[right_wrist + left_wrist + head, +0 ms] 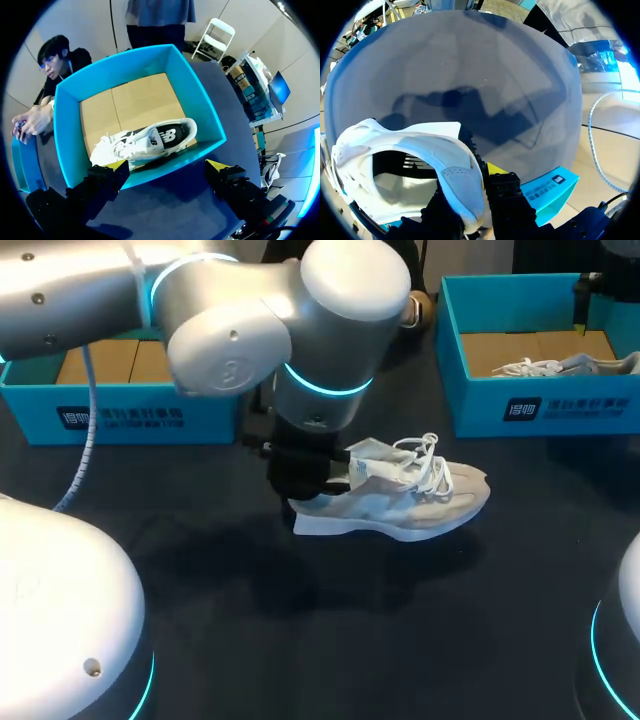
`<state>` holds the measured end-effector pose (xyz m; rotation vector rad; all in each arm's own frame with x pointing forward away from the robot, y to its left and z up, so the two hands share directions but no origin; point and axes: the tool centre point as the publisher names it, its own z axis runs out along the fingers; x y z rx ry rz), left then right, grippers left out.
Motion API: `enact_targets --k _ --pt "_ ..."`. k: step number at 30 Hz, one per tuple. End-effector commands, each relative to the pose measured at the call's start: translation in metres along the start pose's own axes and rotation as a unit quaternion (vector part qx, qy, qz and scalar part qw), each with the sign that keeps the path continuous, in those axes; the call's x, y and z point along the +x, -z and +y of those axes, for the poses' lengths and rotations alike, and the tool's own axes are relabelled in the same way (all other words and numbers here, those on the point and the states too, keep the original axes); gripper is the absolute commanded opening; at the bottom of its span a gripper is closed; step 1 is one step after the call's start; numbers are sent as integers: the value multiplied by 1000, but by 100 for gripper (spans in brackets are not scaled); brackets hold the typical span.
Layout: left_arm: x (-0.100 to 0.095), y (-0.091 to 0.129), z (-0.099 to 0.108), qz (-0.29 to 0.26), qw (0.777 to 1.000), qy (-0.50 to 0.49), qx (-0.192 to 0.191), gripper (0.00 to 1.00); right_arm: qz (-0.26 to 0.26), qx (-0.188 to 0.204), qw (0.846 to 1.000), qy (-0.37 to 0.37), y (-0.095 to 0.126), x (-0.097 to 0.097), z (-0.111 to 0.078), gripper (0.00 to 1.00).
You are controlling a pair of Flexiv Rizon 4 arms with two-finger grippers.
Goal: Take the shoe out of the shoebox, open the shoe tongue, remove and reinsert the insole, then place the shoe into the shoebox
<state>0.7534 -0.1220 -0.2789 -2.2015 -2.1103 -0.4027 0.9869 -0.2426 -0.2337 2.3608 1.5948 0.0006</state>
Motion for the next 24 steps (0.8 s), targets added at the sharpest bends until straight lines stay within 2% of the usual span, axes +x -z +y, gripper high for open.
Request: enact_targets --k 1,7,15,24 --pt "1 1 0 -1 1000 0 0 0 1 -1 1000 -1 0 0 -1 100" --pt "3 -5 -7 5 1000 24 -9 0 1 -1 1000 -1 0 0 -1 100" --pt "4 -19 -20 -6 999 51 13 0 1 -1 1000 -1 0 0 -1 100" --pt "-8 -60 -37 0 999 42 26 0 1 -1 1000 -1 0 0 -1 100"
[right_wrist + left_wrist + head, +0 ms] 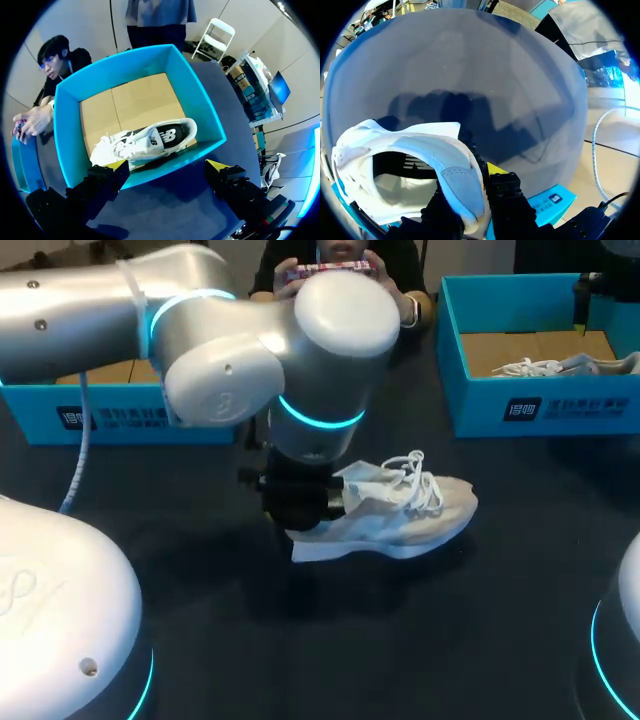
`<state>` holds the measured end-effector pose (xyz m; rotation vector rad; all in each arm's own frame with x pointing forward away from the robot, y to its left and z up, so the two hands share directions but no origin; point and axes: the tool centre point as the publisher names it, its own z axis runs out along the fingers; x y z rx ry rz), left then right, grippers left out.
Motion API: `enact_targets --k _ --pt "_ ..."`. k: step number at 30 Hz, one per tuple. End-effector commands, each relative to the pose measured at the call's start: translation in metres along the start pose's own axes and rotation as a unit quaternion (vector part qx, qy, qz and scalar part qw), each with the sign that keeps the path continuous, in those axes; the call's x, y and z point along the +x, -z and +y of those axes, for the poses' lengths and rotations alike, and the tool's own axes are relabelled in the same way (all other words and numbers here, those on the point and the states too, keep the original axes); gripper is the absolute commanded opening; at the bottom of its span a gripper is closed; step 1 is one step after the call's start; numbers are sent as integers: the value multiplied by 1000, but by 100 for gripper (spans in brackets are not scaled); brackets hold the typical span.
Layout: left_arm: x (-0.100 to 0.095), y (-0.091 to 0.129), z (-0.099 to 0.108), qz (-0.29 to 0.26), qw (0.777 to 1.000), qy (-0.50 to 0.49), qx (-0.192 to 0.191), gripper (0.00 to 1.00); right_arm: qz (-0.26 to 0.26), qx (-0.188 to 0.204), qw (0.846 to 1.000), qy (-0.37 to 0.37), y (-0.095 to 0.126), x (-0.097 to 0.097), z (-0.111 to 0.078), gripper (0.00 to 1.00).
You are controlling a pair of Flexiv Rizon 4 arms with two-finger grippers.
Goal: Take the shoe out of the shoebox, open the shoe tongue, remove and reinsert the insole, then place the shoe into the shoebox
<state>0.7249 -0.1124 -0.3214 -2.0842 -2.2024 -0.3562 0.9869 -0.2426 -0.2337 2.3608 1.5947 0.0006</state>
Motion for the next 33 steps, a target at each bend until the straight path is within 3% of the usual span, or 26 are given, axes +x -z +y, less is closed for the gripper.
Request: enact_targets --k 1,17,18,19,20,21,22,33 --pt "-7 -25 -2 3 1000 -5 4 0 1 -1 1000 -1 0 0 -1 100" --pt "-13 -64 -3 9 1000 -1 13 0 1 -1 1000 -1 0 0 -1 100" --pt "-13 -63 -2 9 1000 -1 14 9 1 -1 1000 -1 0 0 -1 100" --pt "-12 -62 -2 9 1000 -2 14 36 1 -1 1000 -1 0 0 -1 100" --pt "-11 -61 -1 8 1000 -1 15 56 1 -1 1000 -1 0 0 -1 100" --pt "-11 -59 -1 5 1000 -4 21 94 1 -1 1000 -1 0 0 -1 100" --pt "-10 -57 0 2 1000 -5 21 100 1 -1 1000 -1 0 0 -1 100" --pt "-1 -13 7 -65 996 14 61 100 1 -1 1000 -1 0 0 -1 100"
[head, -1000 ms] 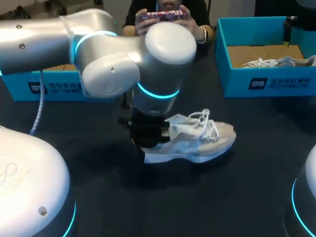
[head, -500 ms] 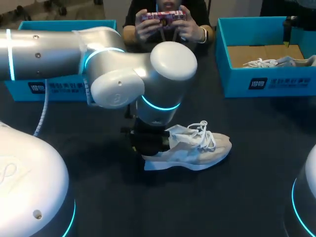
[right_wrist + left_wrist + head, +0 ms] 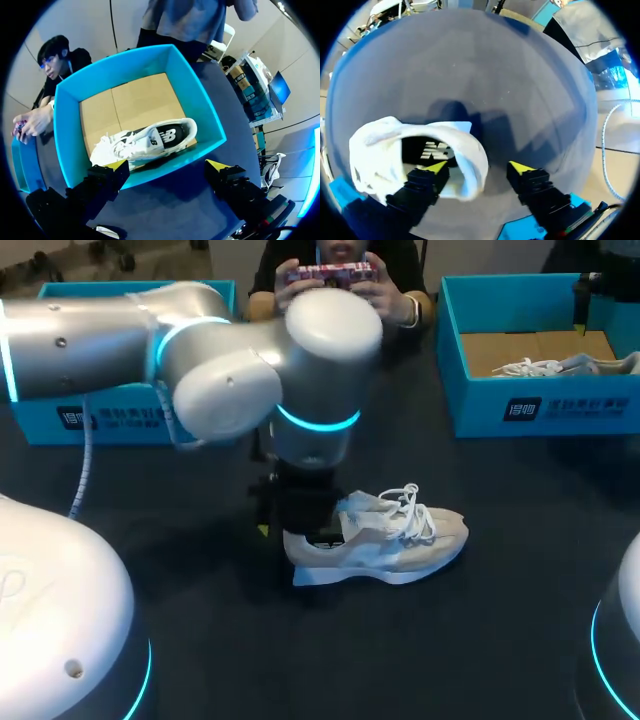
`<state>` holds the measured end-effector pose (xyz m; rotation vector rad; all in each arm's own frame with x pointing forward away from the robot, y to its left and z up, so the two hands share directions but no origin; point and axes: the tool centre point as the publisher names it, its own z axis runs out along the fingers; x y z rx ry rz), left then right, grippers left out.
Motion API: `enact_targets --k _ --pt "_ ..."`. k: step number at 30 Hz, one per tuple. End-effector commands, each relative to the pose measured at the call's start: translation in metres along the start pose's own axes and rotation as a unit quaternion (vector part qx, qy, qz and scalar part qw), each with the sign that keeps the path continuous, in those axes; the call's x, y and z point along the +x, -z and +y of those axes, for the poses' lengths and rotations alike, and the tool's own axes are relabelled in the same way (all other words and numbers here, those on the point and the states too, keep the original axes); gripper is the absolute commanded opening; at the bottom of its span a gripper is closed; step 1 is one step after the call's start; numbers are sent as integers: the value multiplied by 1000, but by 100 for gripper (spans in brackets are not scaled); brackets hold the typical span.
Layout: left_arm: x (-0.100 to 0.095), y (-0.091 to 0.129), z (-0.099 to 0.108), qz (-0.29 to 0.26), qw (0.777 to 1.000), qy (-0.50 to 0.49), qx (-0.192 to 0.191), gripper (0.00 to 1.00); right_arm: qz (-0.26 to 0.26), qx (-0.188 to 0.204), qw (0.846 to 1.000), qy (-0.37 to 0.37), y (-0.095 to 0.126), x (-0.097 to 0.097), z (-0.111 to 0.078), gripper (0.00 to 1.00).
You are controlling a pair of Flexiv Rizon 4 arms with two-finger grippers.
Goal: Take the shoe out of the shoebox, open the shoe tongue, remove and reinsert the insole, then place the shoe into the shoebox
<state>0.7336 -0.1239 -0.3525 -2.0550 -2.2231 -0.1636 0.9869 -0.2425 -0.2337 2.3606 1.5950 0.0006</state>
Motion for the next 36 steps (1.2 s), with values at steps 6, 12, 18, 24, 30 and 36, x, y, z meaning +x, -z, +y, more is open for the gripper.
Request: enact_targets --k 6,12,18,24,30,36 --pt "25 39 -7 -98 993 42 40 100 1 -1 1000 -1 0 0 -1 100" --pt "36 54 -8 -171 975 109 88 100 1 -1 1000 -1 0 0 -1 100" --pt "49 60 -3 -222 953 167 117 100 1 -1 1000 -1 0 0 -1 100" --pt "72 54 5 -284 916 244 144 100 1 -1 1000 -1 0 0 -1 100" --pt "95 53 14 -337 882 285 164 100 1 -1 1000 -1 0 0 -1 100" --pt "122 57 17 -380 849 324 173 100 1 -1 1000 -1 0 0 -1 100"
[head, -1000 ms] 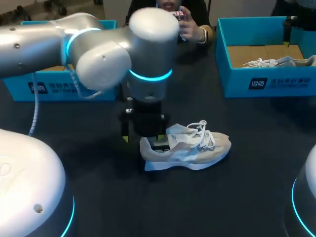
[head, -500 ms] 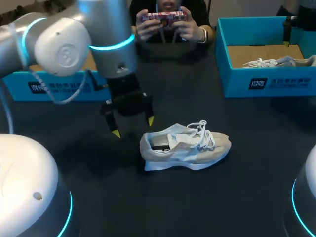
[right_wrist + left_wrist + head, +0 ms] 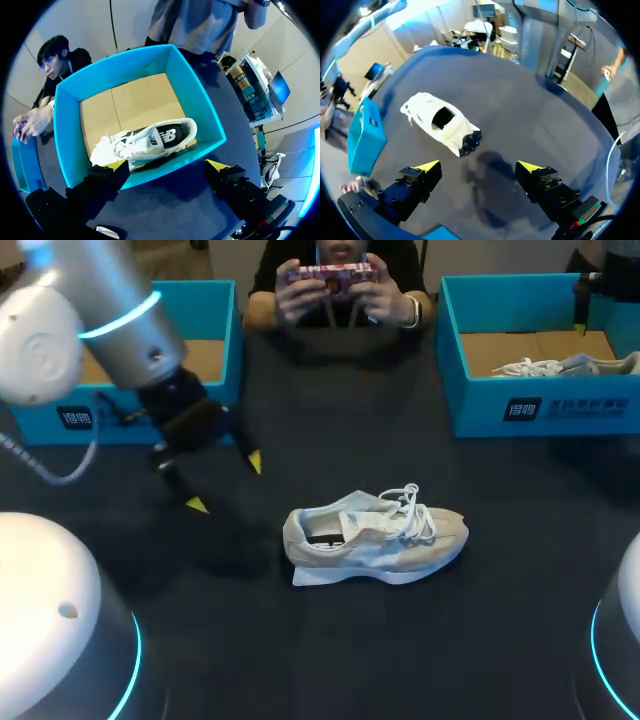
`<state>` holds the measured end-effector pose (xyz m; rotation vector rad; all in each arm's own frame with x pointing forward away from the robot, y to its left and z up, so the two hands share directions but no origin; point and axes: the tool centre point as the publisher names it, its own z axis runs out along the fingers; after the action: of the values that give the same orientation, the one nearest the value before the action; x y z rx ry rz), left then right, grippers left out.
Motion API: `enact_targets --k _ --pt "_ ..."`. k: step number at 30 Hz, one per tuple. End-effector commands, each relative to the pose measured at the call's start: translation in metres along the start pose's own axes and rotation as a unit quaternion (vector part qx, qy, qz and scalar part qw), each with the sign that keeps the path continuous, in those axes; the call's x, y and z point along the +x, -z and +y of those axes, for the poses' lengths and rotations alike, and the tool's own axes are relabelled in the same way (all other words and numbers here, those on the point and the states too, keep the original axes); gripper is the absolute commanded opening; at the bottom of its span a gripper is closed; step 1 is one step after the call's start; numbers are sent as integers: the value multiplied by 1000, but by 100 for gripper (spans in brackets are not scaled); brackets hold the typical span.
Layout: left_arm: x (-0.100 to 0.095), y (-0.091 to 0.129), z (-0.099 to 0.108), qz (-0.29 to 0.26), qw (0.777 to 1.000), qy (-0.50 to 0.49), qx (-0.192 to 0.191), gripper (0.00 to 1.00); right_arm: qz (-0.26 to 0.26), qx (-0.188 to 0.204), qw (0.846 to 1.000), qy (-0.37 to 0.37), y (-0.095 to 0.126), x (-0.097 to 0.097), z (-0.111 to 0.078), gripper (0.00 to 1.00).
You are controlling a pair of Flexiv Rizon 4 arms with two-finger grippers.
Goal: Take the shoe out of the shoebox, open the shoe tongue, remove and reinsert the insole, then place the shoe into the shoebox
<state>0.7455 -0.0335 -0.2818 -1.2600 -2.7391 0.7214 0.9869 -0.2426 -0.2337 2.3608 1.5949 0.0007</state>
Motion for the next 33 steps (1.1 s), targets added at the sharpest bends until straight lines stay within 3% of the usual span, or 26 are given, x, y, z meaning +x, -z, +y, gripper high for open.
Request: enact_targets --k 1,14,16,20,33 --pt "19 12 8 -184 983 9 20 100 1 -1 1000 -1 0 0 -1 100" --pt "19 12 8 -184 983 9 20 100 1 -1 1000 -1 0 0 -1 100" --pt "33 10 14 -198 973 90 83 100 1 -1 1000 -1 0 0 -1 100" --pt "44 1 25 -227 939 194 172 100 1 -1 1000 -1 0 0 -1 100" --pt "47 -44 50 -289 878 288 249 100 1 -1 1000 -1 0 0 -1 100"
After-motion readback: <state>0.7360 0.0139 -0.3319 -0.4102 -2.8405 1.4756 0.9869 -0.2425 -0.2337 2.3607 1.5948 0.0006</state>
